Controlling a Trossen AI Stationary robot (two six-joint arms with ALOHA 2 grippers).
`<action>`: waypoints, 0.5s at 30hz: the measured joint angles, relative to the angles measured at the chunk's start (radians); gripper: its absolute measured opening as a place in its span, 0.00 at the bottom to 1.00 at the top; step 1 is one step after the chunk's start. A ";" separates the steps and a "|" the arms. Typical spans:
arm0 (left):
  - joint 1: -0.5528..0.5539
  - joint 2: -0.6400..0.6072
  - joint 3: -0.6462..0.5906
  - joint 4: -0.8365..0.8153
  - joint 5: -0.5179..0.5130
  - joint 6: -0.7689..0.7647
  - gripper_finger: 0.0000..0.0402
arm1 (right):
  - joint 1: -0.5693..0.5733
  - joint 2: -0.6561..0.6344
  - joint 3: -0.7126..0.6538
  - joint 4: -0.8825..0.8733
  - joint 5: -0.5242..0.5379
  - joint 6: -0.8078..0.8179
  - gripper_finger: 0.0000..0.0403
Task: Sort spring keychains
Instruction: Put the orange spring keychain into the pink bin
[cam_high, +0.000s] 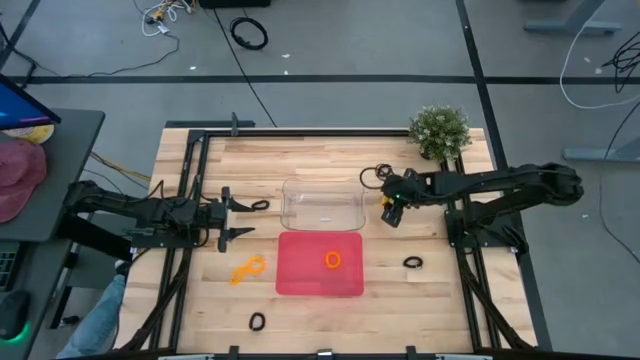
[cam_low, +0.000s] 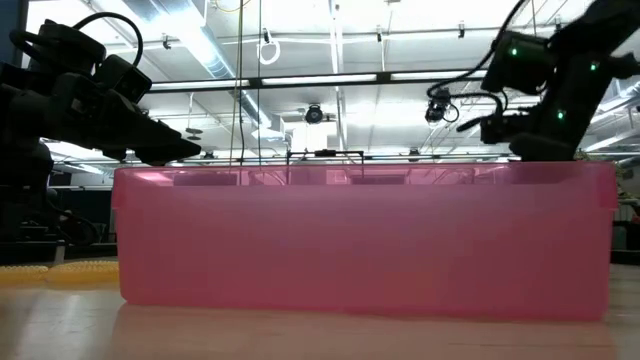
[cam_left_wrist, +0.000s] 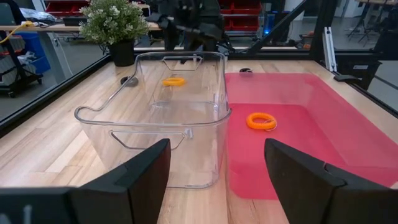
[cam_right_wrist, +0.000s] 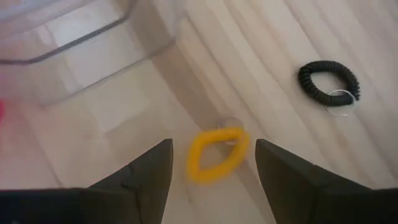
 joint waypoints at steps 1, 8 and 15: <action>0.000 0.000 0.000 0.000 0.000 0.000 0.65 | -0.015 0.000 -0.016 0.026 -0.005 -0.002 0.57; 0.000 0.000 0.000 0.000 0.000 0.000 0.65 | -0.094 0.050 -0.099 0.089 -0.036 -0.019 0.57; 0.000 0.000 0.000 0.000 0.000 0.000 0.65 | -0.130 0.179 -0.102 0.172 -0.056 -0.025 0.57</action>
